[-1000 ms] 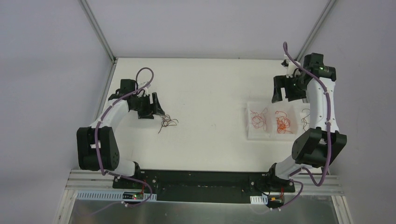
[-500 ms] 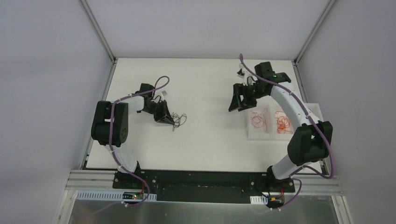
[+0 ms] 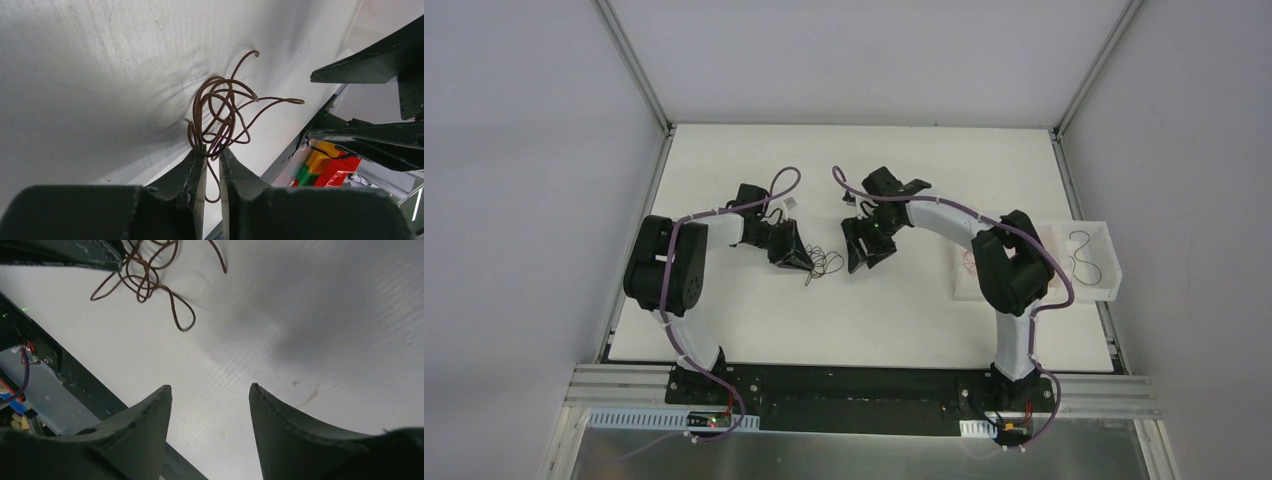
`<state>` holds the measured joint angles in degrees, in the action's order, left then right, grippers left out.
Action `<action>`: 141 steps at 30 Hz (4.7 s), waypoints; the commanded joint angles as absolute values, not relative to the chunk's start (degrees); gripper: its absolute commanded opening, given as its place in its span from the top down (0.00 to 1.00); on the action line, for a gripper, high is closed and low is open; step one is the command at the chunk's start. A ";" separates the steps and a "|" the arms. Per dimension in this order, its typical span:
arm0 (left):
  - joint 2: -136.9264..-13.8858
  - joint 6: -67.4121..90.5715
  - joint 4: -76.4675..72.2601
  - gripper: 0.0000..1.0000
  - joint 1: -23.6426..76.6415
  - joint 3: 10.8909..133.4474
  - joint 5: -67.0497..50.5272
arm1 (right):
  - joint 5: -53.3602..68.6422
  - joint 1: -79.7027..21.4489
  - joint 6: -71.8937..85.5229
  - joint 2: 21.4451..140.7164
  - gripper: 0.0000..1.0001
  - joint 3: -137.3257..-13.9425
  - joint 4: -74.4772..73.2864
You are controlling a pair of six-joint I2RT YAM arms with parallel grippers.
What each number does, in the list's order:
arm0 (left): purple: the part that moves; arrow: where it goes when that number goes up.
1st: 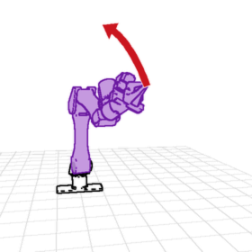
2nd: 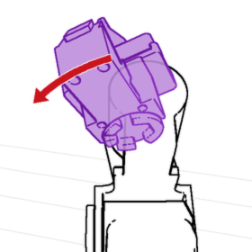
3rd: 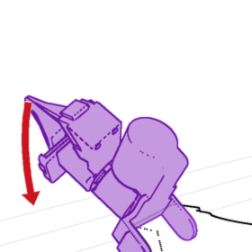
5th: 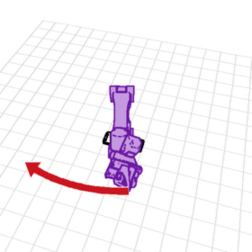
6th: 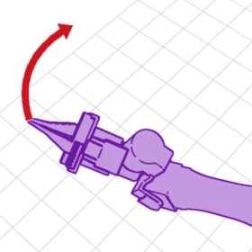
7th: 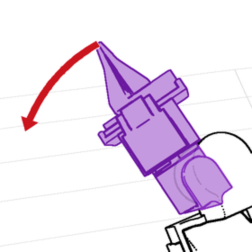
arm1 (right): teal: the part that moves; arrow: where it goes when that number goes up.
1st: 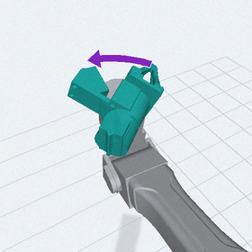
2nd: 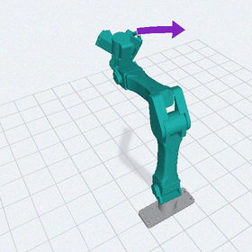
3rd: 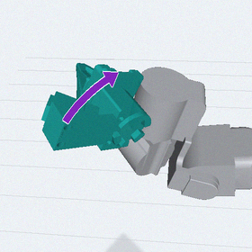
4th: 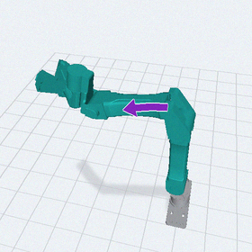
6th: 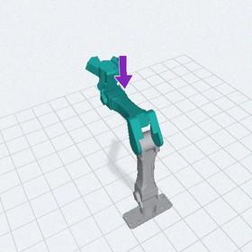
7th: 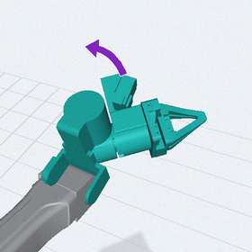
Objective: Untangle the cables
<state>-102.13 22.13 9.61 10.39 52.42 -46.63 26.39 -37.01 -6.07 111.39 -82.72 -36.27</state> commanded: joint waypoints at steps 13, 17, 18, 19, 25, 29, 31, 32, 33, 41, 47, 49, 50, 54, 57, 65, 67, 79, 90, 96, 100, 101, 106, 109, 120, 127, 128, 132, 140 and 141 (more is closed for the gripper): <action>-100.35 20.97 6.94 0.58 6.15 53.01 -43.86 | 21.42 -40.28 -3.33 121.46 0.49 -93.22 -31.93; -101.86 22.67 4.75 0.58 6.15 54.08 -43.99 | 21.62 -40.52 -3.28 123.09 0.55 -94.59 -32.39; -102.17 23.09 4.12 0.58 6.15 54.29 -43.95 | 21.62 -40.58 -3.31 123.34 0.57 -94.79 -32.38; -102.41 23.33 3.62 0.57 6.22 54.49 -43.94 | 21.60 -40.67 -3.40 123.65 0.58 -94.99 -32.40; -103.93 24.98 1.00 0.68 6.69 55.34 -44.88 | 21.24 -41.08 -3.39 124.49 0.66 -95.97 -32.62; -103.39 25.09 1.51 0.96 6.74 54.75 -45.83 | 19.61 -41.00 -4.91 122.85 0.88 -95.14 -33.86; -100.78 24.56 2.74 1.00 5.86 54.38 -45.76 | 18.06 -40.67 -6.17 120.69 1.00 -93.83 -35.25; -99.29 24.46 3.23 1.00 4.96 54.03 -45.95 | 16.94 -40.24 -7.11 119.16 1.00 -92.94 -36.15; -97.58 24.39 3.78 1.00 3.75 53.89 -46.28 | 16.03 -39.75 -7.80 117.25 1.00 -91.62 -36.86; -82.44 19.17 11.46 1.00 -7.69 53.45 -45.49 | 9.24 -30.40 -9.51 100.13 1.00 -79.52 -38.95; -73.96 17.25 15.84 1.00 -11.37 53.40 -44.48 | 8.39 -21.25 -9.84 89.35 1.00 -78.32 -41.15; -72.10 16.81 16.72 1.00 -12.39 53.76 -43.94 | 9.28 -18.30 -10.23 86.74 1.00 -78.41 -42.20; -71.44 16.71 17.10 1.00 -13.05 53.98 -43.93 | 10.07 -16.89 -10.41 85.53 1.00 -78.28 -42.60; -70.70 18.08 17.71 1.00 -13.99 56.48 -51.30 | 20.59 -10.44 -11.68 80.43 1.00 -79.01 -44.52; -70.36 21.70 17.15 1.00 -9.99 58.47 -58.56 | 28.61 -8.17 -11.82 76.47 1.00 -80.50 -45.44; -68.02 22.32 16.88 0.79 6.24 61.88 -53.88 | 33.64 -3.23 -9.69 69.37 1.00 -89.55 -48.83; -67.95 22.01 17.16 0.58 6.24 61.79 -52.69 | 34.10 -0.50 -10.15 68.64 1.00 -93.49 -51.44; -67.50 21.37 17.85 0.01 6.24 59.47 -51.48 | 26.31 18.19 -18.40 73.07 1.00 -113.46 -70.79; -66.11 18.33 19.29 0.01 6.24 58.37 -49.44 | 26.26 42.68 -29.80 82.22 1.00 -118.45 -75.59; -67.21 18.54 19.47 0.01 6.24 58.80 -49.26 | 24.67 47.33 -32.60 86.88 1.00 -119.48 -74.45; -67.41 18.34 19.43 0.01 6.24 58.93 -48.98 | 22.44 47.77 -33.90 86.57 1.00 -115.32 -70.97; -67.50 18.24 19.42 0.01 6.24 58.83 -48.96 | 21.56 47.81 -34.13 86.15 1.00 -113.86 -69.57; -67.99 17.91 19.40 0.01 6.24 58.73 -48.77 | 16.25 47.77 -36.29 84.74 1.00 -105.18 -59.83; -68.91 18.01 19.49 0.01 6.24 59.65 -48.57 | 13.75 47.71 -36.90 85.94 1.00 -101.64 -56.26; -70.14 16.93 20.11 0.01 6.24 61.35 -47.35 | 1.34 40.09 -39.92 88.21 1.00 -89.05 -44.00; -70.31 15.97 20.45 0.01 6.25 61.00 -46.78 | -8.64 31.50 -44.28 89.29 1.00 -77.54 -33.94; -70.32 15.80 20.54 0.01 6.24 61.00 -46.71 | -10.03 30.38 -45.12 89.49 1.00 -76.14 -32.24; -70.46 15.09 20.88 0.01 6.24 60.99 -46.41 | -14.03 26.78 -47.17 90.92 1.00 -72.80 -28.30; -70.57 14.15 22.45 0.01 6.28 61.27 -44.61 | -14.63 26.37 -45.68 93.28 0.92 -76.98 -33.51; -70.50 13.93 22.94 0.01 6.25 61.38 -44.25 | -13.76 26.37 -45.13 92.72 0.84 -78.33 -35.44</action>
